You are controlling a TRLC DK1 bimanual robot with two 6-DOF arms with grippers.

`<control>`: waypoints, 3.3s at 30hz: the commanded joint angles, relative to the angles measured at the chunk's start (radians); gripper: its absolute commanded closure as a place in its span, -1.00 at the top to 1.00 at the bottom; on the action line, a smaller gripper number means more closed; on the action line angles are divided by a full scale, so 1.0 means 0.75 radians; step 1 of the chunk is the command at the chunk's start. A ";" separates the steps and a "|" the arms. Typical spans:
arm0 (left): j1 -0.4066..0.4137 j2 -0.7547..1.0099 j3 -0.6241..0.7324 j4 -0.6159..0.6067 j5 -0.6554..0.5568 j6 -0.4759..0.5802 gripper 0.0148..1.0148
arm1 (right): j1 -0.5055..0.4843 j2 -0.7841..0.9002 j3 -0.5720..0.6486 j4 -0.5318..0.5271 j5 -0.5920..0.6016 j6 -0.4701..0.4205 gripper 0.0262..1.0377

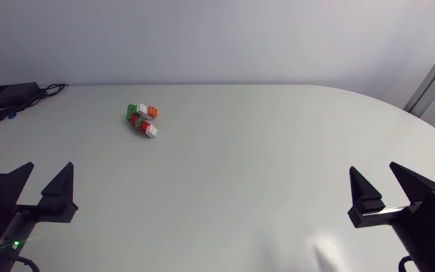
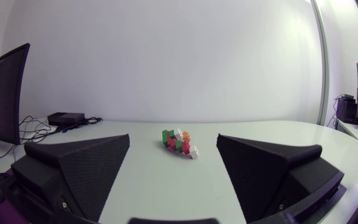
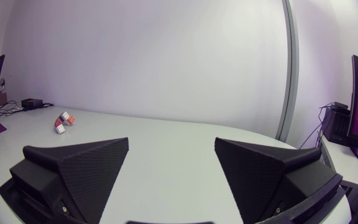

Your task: Disassemble duplo

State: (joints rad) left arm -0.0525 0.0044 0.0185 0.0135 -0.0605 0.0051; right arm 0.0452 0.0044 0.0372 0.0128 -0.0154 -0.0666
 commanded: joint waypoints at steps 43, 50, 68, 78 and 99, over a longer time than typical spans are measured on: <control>-0.024 0.667 0.137 0.238 0.254 1.073 0.79 | -0.040 -0.012 -0.050 -0.031 0.002 0.027 0.92; 0.002 1.301 0.409 0.508 0.310 1.181 0.81 | -0.052 -0.012 -0.050 -0.029 0.002 0.029 0.92; 0.021 2.172 0.922 0.710 0.128 1.224 0.79 | -0.075 -0.014 -0.050 -0.019 0.031 0.031 0.92; -0.004 2.207 1.045 0.469 0.164 1.451 0.79 | -0.073 -0.014 -0.050 -0.021 0.025 0.031 0.92; -0.053 2.467 1.323 0.291 0.175 1.652 0.79 | -0.075 -0.014 -0.050 -0.019 0.029 0.031 0.92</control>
State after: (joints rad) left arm -0.0868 1.8141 0.9600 0.2478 0.0608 1.2121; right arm -0.0013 0.0044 0.0372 0.0124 0.0006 -0.0666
